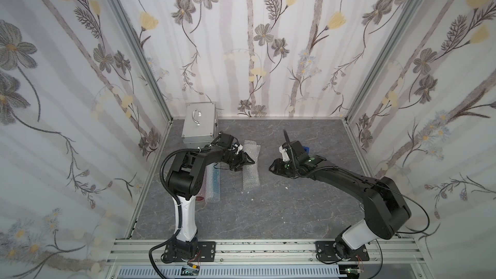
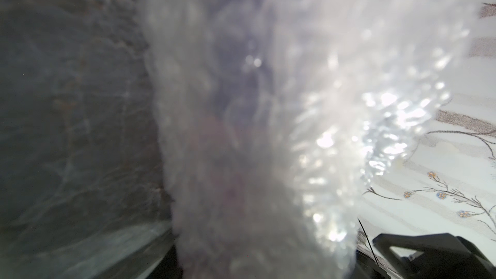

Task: Wrap wine bottles in bubble wrap
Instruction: Adjust the bubble wrap at the center of the board, then tear off the tape using the Tape Cutter.

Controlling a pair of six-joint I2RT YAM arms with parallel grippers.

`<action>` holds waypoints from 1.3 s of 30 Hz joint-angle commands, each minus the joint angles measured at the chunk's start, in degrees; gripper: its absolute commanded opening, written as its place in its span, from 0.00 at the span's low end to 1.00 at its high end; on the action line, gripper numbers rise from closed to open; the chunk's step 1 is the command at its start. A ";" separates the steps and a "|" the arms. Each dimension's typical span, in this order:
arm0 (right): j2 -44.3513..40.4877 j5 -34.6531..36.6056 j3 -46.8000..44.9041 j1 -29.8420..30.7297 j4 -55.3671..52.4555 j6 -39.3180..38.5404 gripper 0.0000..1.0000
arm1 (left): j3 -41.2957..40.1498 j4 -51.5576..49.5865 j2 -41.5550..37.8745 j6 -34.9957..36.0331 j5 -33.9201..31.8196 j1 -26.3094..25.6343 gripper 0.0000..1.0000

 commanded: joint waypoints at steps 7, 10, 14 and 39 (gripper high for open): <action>-11.19 -8.26 -10.92 -18.50 4.80 -3.96 0.51 | -0.78 -7.42 1.02 -0.55 -9.33 -0.13 0.05; -9.38 -9.99 -10.49 -22.36 6.06 -5.67 0.53 | -0.72 -7.54 1.20 -0.49 -9.25 -0.25 0.05; -5.96 -12.13 -9.94 -26.37 7.59 -7.28 0.53 | -0.29 -8.01 1.29 -0.36 -9.33 -0.68 0.04; 8.83 -26.15 -7.04 -29.82 18.97 -4.98 0.04 | -0.42 -8.42 1.29 -0.24 -10.17 -0.98 0.02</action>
